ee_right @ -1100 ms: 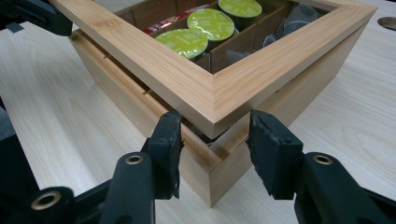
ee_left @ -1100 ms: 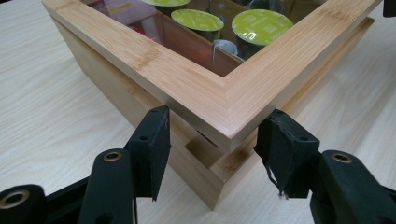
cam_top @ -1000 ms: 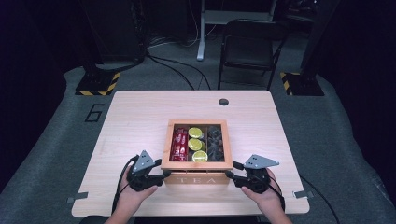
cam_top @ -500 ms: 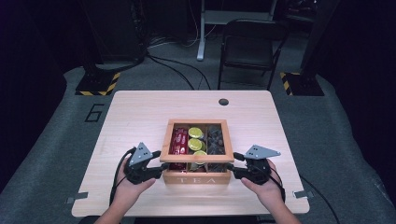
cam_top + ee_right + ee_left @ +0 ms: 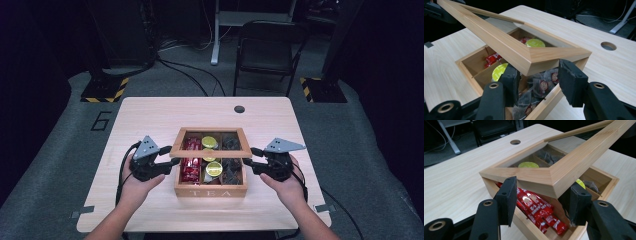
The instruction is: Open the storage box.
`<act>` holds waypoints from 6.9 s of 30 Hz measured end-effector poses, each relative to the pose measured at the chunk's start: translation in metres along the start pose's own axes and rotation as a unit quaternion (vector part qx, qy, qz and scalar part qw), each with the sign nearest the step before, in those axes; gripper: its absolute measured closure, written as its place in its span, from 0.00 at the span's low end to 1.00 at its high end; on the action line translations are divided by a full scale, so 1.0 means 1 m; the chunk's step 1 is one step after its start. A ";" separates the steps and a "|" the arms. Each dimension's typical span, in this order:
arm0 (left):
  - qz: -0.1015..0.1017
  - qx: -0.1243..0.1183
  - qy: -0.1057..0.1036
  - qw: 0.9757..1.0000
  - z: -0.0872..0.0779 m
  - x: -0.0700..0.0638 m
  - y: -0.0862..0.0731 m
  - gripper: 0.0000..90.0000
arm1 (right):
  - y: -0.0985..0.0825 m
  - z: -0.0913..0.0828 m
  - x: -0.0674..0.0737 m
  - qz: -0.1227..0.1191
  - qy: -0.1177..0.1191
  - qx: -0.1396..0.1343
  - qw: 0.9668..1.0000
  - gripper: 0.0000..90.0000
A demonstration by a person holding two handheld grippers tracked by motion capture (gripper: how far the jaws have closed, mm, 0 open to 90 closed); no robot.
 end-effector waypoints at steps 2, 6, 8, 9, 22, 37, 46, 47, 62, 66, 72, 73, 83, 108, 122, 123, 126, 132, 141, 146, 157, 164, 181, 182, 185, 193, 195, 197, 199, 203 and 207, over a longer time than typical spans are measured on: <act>0.001 0.000 0.004 1.000 0.000 0.001 0.003 0.55 | 0.006 0.000 -0.002 -0.009 -0.011 -0.003 1.000 0.57; -0.003 -0.006 0.010 1.000 0.000 0.004 0.013 0.55 | 0.015 0.001 -0.003 -0.013 -0.023 -0.008 1.000 0.57; -0.001 -0.004 0.011 1.000 -0.001 0.006 0.015 0.55 | 0.019 0.001 -0.003 -0.017 -0.028 -0.010 0.999 0.57; -0.001 -0.005 0.013 1.000 -0.001 0.006 0.016 0.56 | 0.021 0.002 -0.004 -0.020 -0.031 -0.009 0.999 0.57; 0.007 -0.006 0.031 0.999 -0.001 0.016 0.035 0.60 | 0.042 0.006 -0.013 -0.025 -0.048 -0.007 0.999 0.57; 0.005 -0.010 0.040 0.999 0.007 0.028 0.049 0.60 | 0.060 0.008 -0.021 -0.016 -0.054 -0.013 0.998 0.59; 0.001 -0.007 0.049 0.999 0.020 0.037 0.049 0.60 | 0.069 0.009 -0.027 -0.003 -0.052 -0.017 0.999 0.59; 0.002 -0.006 0.045 0.999 0.021 0.038 0.049 0.60 | 0.070 0.009 -0.028 -0.005 -0.051 -0.017 0.999 0.59; -0.027 -0.016 0.044 0.999 0.041 0.054 0.052 0.62 | 0.083 0.017 -0.034 0.000 -0.062 -0.010 0.998 0.58; -0.036 -0.020 0.045 0.998 0.044 0.056 0.054 0.63 | 0.087 0.018 -0.037 -0.005 -0.064 -0.010 0.998 0.58; -0.045 -0.021 0.047 0.998 0.046 0.059 0.059 0.65 | 0.090 0.020 -0.039 -0.005 -0.066 -0.015 0.998 0.58; -0.045 -0.021 0.047 0.998 0.046 0.059 0.059 0.65 | 0.090 0.020 -0.039 -0.005 -0.065 -0.016 0.998 0.58; -0.050 -0.026 0.049 0.997 0.050 0.064 0.061 0.66 | 0.092 0.023 -0.044 0.004 -0.062 -0.029 0.998 0.59; -0.072 -0.028 0.055 0.995 0.060 0.074 0.069 0.69 | 0.084 0.058 -0.063 0.023 -0.083 -0.003 0.996 0.60; -0.082 -0.034 0.058 0.994 0.066 0.081 0.074 0.70 | 0.084 0.076 -0.072 0.037 -0.092 0.011 0.995 0.63; -0.081 -0.034 0.060 0.994 0.066 0.081 0.075 0.70 | 0.083 0.076 -0.073 0.041 -0.092 0.015 0.995 0.64; -0.083 -0.034 0.064 0.994 0.068 0.082 0.076 0.70 | 0.082 0.079 -0.077 0.044 -0.088 0.017 0.995 0.65; -0.089 -0.031 0.066 0.993 0.070 0.084 0.079 0.71 | 0.082 0.085 -0.077 0.041 -0.104 0.025 0.993 0.66; -0.096 -0.033 0.066 0.993 0.073 0.087 0.082 0.71 | 0.083 0.092 -0.079 0.055 -0.108 0.027 0.992 0.67; -0.101 -0.033 0.067 0.992 0.074 0.089 0.083 0.71 | 0.083 0.094 -0.082 0.057 -0.110 0.025 0.992 0.70; -0.106 -0.029 0.071 0.991 0.078 0.091 0.085 0.71 | 0.082 0.096 -0.085 0.070 -0.107 0.024 0.992 0.72; -0.110 -0.030 0.071 0.991 0.079 0.092 0.085 0.71 | 0.083 0.098 -0.086 0.071 -0.109 0.025 0.991 0.71; -0.116 -0.025 0.076 0.990 0.082 0.093 0.088 0.71 | 0.082 0.101 -0.089 0.076 -0.106 0.026 0.991 0.72; -0.117 -0.024 0.078 0.990 0.082 0.093 0.088 0.71 | 0.082 0.101 -0.089 0.076 -0.107 0.026 0.991 0.72; -0.123 -0.025 0.080 0.989 0.082 0.092 0.089 0.71 | 0.082 0.101 -0.089 0.078 -0.106 0.026 0.991 0.72; -0.123 -0.025 0.079 0.989 0.083 0.092 0.088 0.71 | 0.082 0.101 -0.089 0.083 -0.105 0.025 0.991 0.72; -0.124 -0.025 0.079 0.989 0.083 0.092 0.088 0.71 | 0.082 0.101 -0.090 0.080 -0.105 0.025 0.991 0.72; -0.123 -0.025 0.079 0.989 0.083 0.093 0.088 0.71 | 0.082 0.101 -0.089 0.083 -0.105 0.025 0.991 0.72; -0.123 -0.025 0.078 0.989 0.083 0.093 0.088 0.71 | 0.083 0.102 -0.089 0.081 -0.108 0.025 0.991 0.72; -0.128 -0.019 0.075 0.989 0.084 0.093 0.087 0.71 | 0.083 0.103 -0.089 0.080 -0.109 0.025 0.990 0.72; -0.130 -0.015 0.075 0.989 0.087 0.092 0.084 0.68 | 0.084 0.103 -0.090 0.088 -0.106 0.025 0.990 0.72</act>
Point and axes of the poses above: each handheld gripper's, and its own axes: z roughly forward along the jaws, y roughly out of its top, x roughly to its left, the point moved 1 cm from there along z, roughly forward along the jaws, and after that the axes turned 12 degrees about x, right-handed, at the moved point
